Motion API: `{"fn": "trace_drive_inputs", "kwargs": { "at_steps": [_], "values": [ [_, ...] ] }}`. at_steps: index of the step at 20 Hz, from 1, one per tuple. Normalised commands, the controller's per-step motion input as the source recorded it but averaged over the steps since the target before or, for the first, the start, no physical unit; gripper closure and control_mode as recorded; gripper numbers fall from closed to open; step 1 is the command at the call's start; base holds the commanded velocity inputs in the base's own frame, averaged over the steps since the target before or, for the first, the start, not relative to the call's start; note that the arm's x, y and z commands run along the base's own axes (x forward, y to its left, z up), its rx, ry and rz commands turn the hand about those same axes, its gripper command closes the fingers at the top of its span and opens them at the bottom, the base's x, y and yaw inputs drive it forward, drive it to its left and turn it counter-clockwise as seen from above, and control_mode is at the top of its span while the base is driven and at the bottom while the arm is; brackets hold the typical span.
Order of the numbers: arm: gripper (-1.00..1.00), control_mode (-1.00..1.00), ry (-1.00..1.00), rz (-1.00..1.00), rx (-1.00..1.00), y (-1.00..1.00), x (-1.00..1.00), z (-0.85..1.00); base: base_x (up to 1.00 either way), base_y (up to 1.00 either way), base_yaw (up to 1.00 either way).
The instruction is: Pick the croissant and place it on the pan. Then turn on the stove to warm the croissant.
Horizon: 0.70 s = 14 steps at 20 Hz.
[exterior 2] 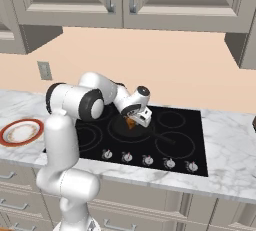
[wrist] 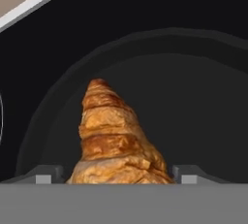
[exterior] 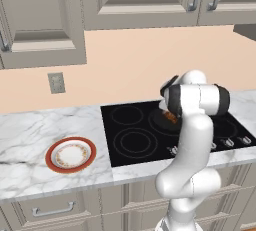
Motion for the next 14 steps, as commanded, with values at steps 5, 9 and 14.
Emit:
{"fn": "trace_drive_inputs", "kwargs": {
  "at_steps": [5,9,14],
  "values": [
    [-1.0,-1.0,-0.16,-0.05,-0.05,0.0,-0.15,0.0,0.0,0.0,0.0],
    [-1.0,-1.0,-0.2,-0.02,-0.06,0.0,-0.19,0.04,0.0,0.0,0.0],
    [-1.0,-1.0,-0.19,-0.02,-0.06,0.03,-0.32,0.34,0.0,0.0,0.0]
  ]
}}
